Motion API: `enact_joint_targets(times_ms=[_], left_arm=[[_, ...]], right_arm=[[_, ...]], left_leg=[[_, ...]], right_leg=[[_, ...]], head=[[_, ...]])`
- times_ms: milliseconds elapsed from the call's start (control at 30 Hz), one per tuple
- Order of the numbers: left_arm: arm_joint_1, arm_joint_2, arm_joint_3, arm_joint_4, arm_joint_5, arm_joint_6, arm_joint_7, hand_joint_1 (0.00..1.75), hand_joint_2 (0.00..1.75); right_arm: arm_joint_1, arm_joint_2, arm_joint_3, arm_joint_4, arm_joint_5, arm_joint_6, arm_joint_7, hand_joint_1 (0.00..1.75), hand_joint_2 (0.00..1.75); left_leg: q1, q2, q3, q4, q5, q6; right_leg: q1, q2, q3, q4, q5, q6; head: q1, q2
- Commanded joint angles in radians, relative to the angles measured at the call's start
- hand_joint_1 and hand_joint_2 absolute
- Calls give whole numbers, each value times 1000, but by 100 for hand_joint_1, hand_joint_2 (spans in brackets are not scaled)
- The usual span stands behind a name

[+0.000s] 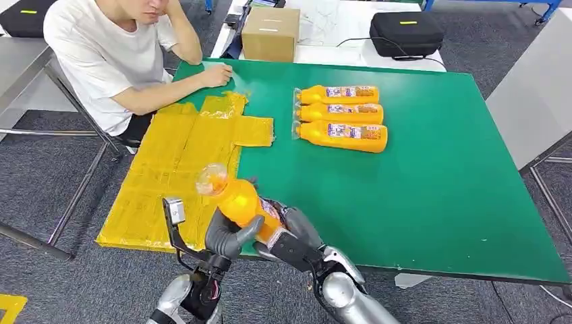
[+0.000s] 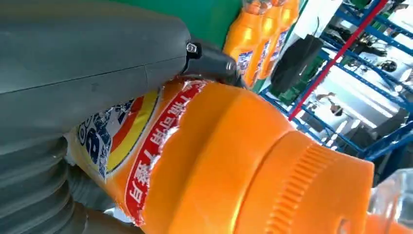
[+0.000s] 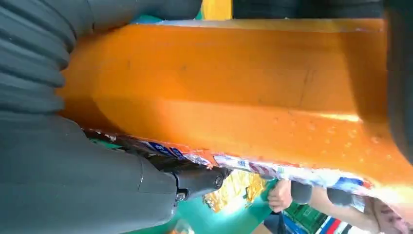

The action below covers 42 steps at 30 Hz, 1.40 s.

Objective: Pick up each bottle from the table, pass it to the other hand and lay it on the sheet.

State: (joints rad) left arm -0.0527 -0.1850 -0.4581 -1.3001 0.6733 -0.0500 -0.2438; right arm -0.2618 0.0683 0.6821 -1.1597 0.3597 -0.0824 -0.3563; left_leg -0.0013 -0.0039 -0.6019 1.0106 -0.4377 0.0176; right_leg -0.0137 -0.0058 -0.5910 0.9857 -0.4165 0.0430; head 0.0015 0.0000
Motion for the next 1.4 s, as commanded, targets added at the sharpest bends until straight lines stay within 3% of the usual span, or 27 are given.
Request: enact_joint_targets(times_ms=[33, 133, 267, 433, 933, 1033, 1267, 1400], left_arm=[[-22, -9, 46, 82, 57, 67, 6, 175, 175], [-30, -5, 48, 80, 51, 90, -1, 175, 175], [-45, -23, 56, 40, -74, 243, -101, 175, 175], [-99, 15, 57, 44, -238, 376, -133, 175, 175], [-99, 11, 63, 53, -242, 373, -134, 175, 175], [-149, 55, 30, 85, -554, 549, -202, 175, 175], [-355, 115, 119, 437, -993, 500, -31, 175, 175], [-483, 193, 111, 640, -1278, 473, 96, 175, 175]], right_arm=[[-33, 41, 62, -17, 24, -92, -46, 0, 0], [-26, 37, 75, -36, 31, -114, -59, 0, 0], [-1, 29, 86, -90, 41, -182, -100, 0, 0], [30, 22, 84, -117, 86, -271, -113, 0, 0], [30, 19, 84, -113, 86, -274, -115, 0, 0], [53, 23, 73, -132, 146, -355, -137, 0, 0], [113, 32, -23, -141, 90, -334, -188, 0, 0], [121, 72, -47, -104, 40, -311, -219, 0, 0]], left_leg=[[0, 2, 2, -1, -1, -1], [0, 2, 2, 0, -1, -1], [0, 1, 1, 0, -1, -1], [0, 2, 2, -1, -1, -1], [1, 1, 3, -1, 0, -1], [0, 0, 2, -1, 0, -1], [0, -2, 3, -2, 1, -1], [1, 1, 5, -2, 1, -2]], right_leg=[[0, 2, 1, 0, 0, -1], [0, 2, 1, 0, 0, -1], [0, 1, 0, 0, 0, -1], [0, 2, 2, 0, 0, -2], [1, 0, 2, -1, -1, -2], [0, -1, 1, 0, -1, -2], [0, -2, 2, -1, 0, -1], [1, 1, 3, -1, 0, -3]], head=[[0, 0], [0, 0], [0, 0], [1, 0], [0, 0], [0, 0], [0, 0], [1, 0]])
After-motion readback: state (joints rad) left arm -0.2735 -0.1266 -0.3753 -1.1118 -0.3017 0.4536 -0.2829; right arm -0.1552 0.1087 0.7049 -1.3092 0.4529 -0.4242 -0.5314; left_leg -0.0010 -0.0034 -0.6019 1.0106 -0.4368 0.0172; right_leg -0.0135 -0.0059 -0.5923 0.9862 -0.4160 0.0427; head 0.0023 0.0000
